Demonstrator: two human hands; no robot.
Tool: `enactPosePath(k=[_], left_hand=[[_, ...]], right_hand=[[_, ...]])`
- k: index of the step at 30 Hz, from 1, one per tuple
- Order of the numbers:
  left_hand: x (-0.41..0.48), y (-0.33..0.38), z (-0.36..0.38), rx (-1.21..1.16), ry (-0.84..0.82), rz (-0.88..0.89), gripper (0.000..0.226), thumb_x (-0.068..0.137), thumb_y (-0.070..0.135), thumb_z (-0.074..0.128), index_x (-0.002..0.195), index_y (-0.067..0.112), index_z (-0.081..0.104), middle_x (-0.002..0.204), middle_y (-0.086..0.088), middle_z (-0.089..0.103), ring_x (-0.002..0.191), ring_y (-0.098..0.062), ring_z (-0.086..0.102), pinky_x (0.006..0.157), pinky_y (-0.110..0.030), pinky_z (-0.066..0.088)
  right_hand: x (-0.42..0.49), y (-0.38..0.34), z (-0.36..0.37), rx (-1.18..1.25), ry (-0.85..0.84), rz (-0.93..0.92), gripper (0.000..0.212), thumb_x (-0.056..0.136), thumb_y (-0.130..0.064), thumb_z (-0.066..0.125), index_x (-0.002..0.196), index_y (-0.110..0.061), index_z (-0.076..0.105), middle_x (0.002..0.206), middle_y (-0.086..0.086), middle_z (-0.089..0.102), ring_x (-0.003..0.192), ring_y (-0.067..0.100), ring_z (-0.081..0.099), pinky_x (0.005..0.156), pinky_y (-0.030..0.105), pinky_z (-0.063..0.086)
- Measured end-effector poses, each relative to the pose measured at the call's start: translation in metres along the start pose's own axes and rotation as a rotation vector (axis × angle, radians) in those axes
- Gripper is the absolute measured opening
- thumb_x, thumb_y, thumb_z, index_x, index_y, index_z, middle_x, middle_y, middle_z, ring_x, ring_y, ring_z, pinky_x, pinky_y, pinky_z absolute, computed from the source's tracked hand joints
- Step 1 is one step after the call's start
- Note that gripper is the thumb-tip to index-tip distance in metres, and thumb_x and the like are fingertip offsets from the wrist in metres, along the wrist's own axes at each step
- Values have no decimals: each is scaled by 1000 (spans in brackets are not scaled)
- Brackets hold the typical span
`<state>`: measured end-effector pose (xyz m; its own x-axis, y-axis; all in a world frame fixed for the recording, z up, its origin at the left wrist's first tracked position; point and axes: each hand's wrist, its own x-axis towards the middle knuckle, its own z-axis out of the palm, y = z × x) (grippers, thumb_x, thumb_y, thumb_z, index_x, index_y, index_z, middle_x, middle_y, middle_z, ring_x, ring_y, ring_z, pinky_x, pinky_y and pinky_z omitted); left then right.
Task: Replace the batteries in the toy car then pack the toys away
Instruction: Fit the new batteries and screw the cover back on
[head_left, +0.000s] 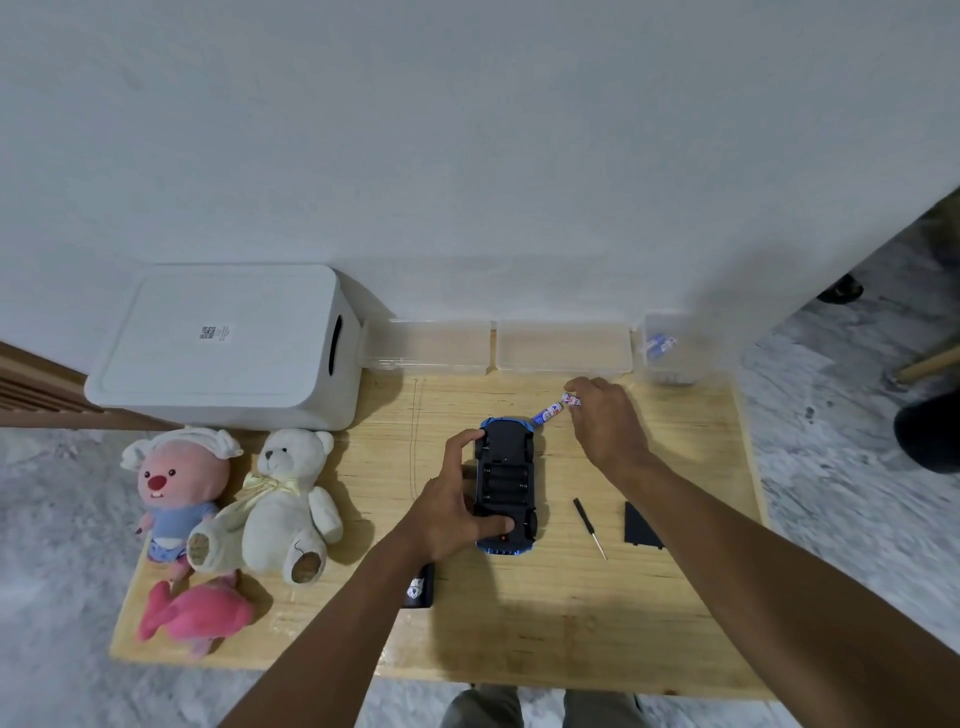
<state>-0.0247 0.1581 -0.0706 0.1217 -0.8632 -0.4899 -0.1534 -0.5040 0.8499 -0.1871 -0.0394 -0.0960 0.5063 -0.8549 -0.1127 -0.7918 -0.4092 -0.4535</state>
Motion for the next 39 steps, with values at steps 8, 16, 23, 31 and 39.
enactPosePath(k=[8,16,23,31,39], left_hand=[[-1,4,-1,17,-6,-7,108,79,8,88,150,44,14,117,7,69,98,-10,74,93,-32,59],[0,6,-2,36,-18,-13,108,80,9,87,149,46,14,120,6,67,98,-9,73,88,-27,59],[2,1,-4,32,-22,-8,108,79,11,88,148,49,15,122,1,66,97,-12,74,91,-32,60],[-4,-7,-11,-48,4,10,108,77,14,90,148,49,16,124,0,64,105,-19,73,96,-43,60],[-8,-6,-18,-50,19,5,107,78,14,90,148,48,16,124,1,66,103,-11,73,95,-34,59]], right_hand=[[4,-8,-6,159,-154,331,37,94,5,47,128,-10,52,121,19,53,115,36,49,79,33,41],[-6,-14,-9,188,-218,514,41,91,4,52,131,-3,45,128,19,49,111,35,56,77,35,47],[-9,-18,-29,176,-198,459,23,82,-24,56,65,-9,51,67,2,54,65,24,52,55,27,38],[-20,-23,-21,-112,-52,13,18,94,-36,64,104,-21,61,78,1,65,71,24,60,60,30,45],[-19,-24,-12,-77,-127,-6,12,96,-27,65,94,-23,76,85,2,60,78,25,58,64,33,45]])
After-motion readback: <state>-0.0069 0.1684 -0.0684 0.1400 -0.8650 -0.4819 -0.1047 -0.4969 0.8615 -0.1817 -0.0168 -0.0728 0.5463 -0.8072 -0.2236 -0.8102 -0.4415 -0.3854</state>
